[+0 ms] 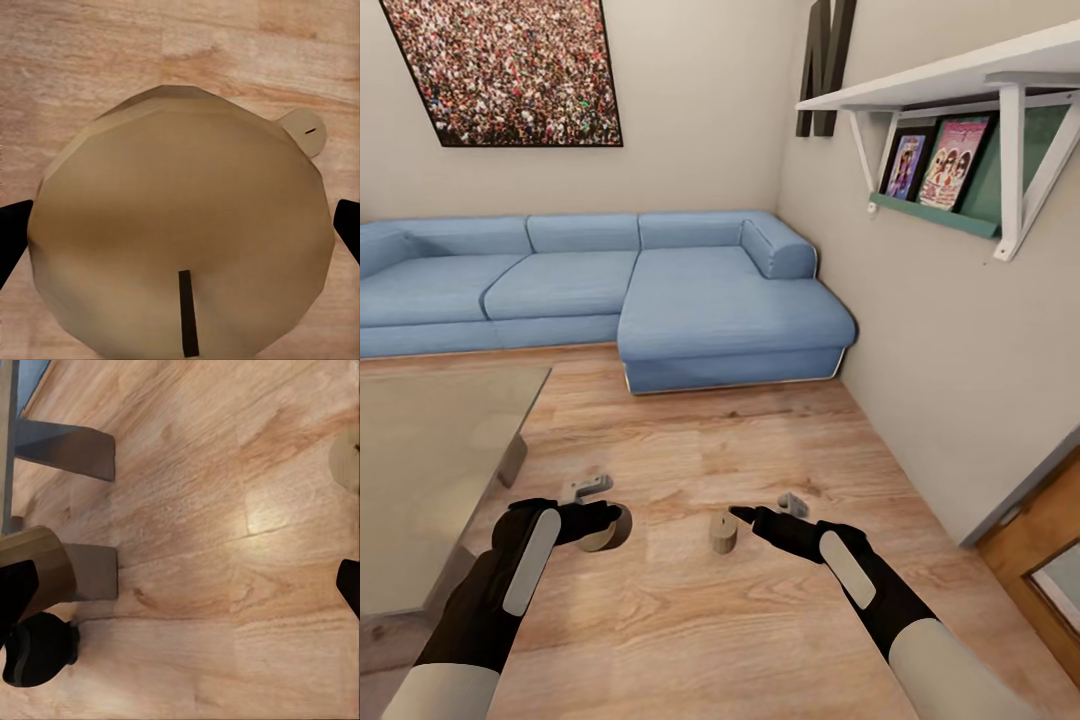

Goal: Place each of the two pumpkins and all three candles from the living room inside a cabinet in the living room (use any cabinet), then make sure every cabinet is closed, and position the cauldron so it is next to a table in the living room.

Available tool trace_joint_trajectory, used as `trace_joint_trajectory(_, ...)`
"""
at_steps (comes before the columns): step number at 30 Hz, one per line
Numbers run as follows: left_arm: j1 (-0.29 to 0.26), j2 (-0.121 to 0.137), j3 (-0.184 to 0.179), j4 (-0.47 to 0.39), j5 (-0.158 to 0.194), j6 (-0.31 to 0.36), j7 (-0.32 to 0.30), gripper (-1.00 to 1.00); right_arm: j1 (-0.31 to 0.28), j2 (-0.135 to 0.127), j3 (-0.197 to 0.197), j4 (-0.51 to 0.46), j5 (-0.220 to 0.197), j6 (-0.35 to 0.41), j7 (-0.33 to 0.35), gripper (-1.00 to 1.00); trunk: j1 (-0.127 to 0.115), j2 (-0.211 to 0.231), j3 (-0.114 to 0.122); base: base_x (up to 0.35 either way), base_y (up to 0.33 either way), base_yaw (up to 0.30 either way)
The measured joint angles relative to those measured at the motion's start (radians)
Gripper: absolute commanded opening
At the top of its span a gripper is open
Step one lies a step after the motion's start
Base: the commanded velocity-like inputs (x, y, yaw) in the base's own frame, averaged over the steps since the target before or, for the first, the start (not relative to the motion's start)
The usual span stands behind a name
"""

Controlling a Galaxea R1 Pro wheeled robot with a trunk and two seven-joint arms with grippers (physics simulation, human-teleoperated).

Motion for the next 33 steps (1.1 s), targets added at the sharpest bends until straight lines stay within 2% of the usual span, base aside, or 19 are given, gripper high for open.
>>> trace_joint_trajectory(3,0.0,-0.001,0.0,0.0,0.001,0.0,0.0,-1.0,0.0,0.001,0.009,-0.004,0.009,0.007,-0.099,1.0,0.0,0.0,0.0,0.007,-0.008,0.01)
trace_joint_trajectory(6,0.0,-0.001,0.0,0.001,0.001,0.0,0.0,-1.0,-0.006,0.008,0.036,-0.009,0.055,0.041,-0.294,1.0,0.0,0.0,0.0,0.002,-0.002,0.002)
trace_joint_trajectory(7,0.0,-0.001,0.0,0.001,0.0,0.0,0.0,-1.0,-0.015,0.034,0.043,-0.011,0.072,0.053,-0.404,1.0,0.0,0.0,0.0,0.0,0.0,0.0)
trace_joint_trajectory(8,0.0,-0.001,0.0,0.002,0.001,0.0,0.0,-1.0,-0.019,0.061,0.046,-0.012,0.076,0.057,-0.478,1.0,0.0,0.0,0.0,0.0,0.0,0.0)
trace_joint_trajectory(9,0.0,0.0,0.0,0.002,0.001,0.0,0.0,-1.0,-0.02,0.077,0.049,-0.012,0.079,0.059,-0.512,1.0,0.0,0.0,0.0,0.025,0.0,0.0)
trace_joint_trajectory(10,0.0,0.0,0.0,0.001,0.001,0.0,0.0,-1.0,-0.022,0.113,0.059,-0.012,0.08,0.058,-0.586,1.0,0.0,0.0,0.0,0.091,0.0,0.0)
trace_joint_trajectory(11,0.0,0.0,0.0,0.001,0.0,-0.001,0.0,-1.0,-0.024,0.129,0.067,-0.012,0.083,0.058,-0.619,1.0,0.0,0.0,0.0,0.165,0.0,0.0)
trace_joint_trajectory(13,0.0,0.001,0.0,0.0,-0.004,-0.001,0.0,-1.0,-0.025,0.144,0.079,-0.012,0.084,0.058,-0.651,1.0,0.0,0.0,0.0,0.24,0.0,0.0)
trace_joint_trajectory(17,0.0,0.0,0.0,0.0,-0.003,-0.001,0.0,-1.0,-0.025,0.155,0.091,-0.013,0.085,0.057,-0.669,1.0,0.0,0.0,0.0,0.186,-0.025,0.0)
trace_joint_trajectory(20,0.0,0.0,0.0,0.0,-0.003,-0.002,0.001,-1.0,-0.025,0.157,0.127,-0.013,0.085,0.054,-0.673,1.0,0.0,0.0,0.0,0.185,-0.09,0.0)
trace_joint_trajectory(29,0.0,-0.003,0.0,0.004,-0.002,-0.004,0.002,-1.0,-0.025,0.161,0.178,-0.014,0.085,0.053,-0.672,1.0,0.0,0.0,0.0,0.099,-0.025,0.0)
trace_joint_trajectory(33,0.0,-0.003,0.0,0.005,-0.003,-0.004,0.001,-1.0,-0.025,0.162,0.189,-0.014,0.085,0.053,-0.67,1.0,0.0,0.0,0.0,0.059,0.07,0.002)
